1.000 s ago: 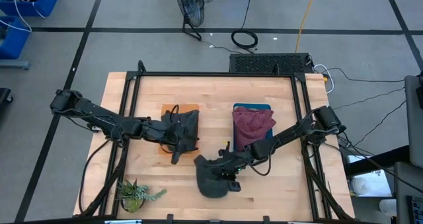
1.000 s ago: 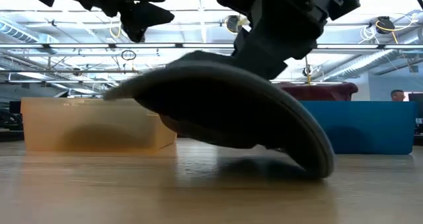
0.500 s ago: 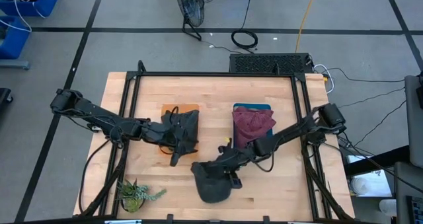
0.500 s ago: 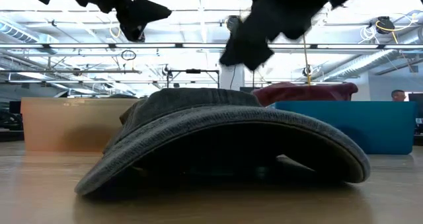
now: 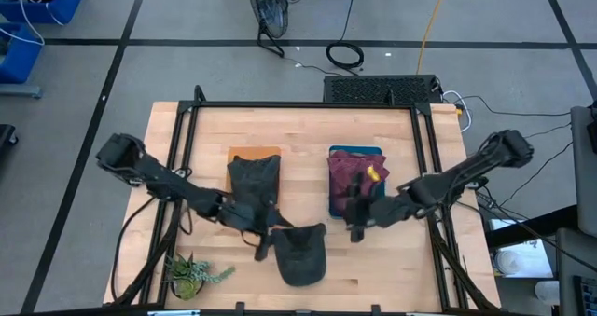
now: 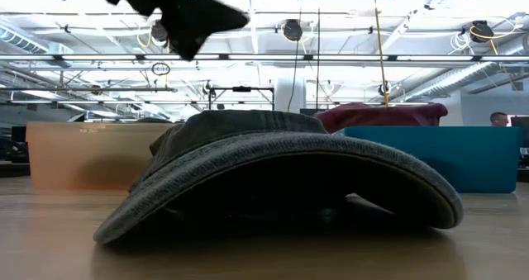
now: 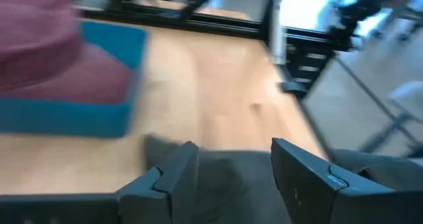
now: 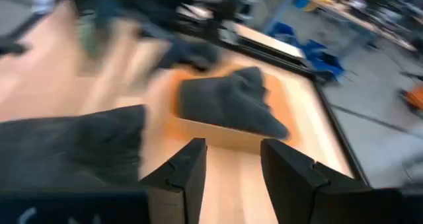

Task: Pick & Place hat
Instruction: Put the black cap into the orange bin

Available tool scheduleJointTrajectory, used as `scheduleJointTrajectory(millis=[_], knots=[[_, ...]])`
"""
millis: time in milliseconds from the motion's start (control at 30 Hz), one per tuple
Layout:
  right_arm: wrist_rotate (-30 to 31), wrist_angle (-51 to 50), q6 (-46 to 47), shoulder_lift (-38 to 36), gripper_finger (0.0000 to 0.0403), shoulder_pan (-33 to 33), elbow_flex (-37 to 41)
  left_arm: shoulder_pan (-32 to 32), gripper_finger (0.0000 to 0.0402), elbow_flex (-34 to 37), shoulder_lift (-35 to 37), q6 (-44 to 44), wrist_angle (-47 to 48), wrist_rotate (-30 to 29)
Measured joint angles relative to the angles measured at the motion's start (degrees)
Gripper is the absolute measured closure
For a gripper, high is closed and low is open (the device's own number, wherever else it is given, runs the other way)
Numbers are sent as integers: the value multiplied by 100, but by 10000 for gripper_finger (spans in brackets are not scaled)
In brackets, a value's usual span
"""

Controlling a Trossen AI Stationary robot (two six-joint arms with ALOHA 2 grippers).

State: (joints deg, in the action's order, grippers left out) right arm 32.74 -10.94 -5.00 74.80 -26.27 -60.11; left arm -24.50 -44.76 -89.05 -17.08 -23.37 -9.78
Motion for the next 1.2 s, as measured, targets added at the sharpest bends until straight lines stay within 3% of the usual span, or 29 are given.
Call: scheduleJointTrajectory(millis=[167,400,600,833,1200], knots=[[286,539,368,-705,288,123,989,-241,211,-894,-584,-4,768,489],[319,1504,208,-1513,307,-8,2357,-602,211,-1802,-819,-416,2659,301],[303,2557,-157,-1888,316,-10,3253,-572,211,-1844,-1008,-980,2604,26],[124,2762,-175,-2123,319,-98,3566,-258,211,-1839,-1515,-1344,2285,254],[147,2970,-175,-2135,321,-198,3568,-229,211,-1833,-1684,-1368,2899,520]])
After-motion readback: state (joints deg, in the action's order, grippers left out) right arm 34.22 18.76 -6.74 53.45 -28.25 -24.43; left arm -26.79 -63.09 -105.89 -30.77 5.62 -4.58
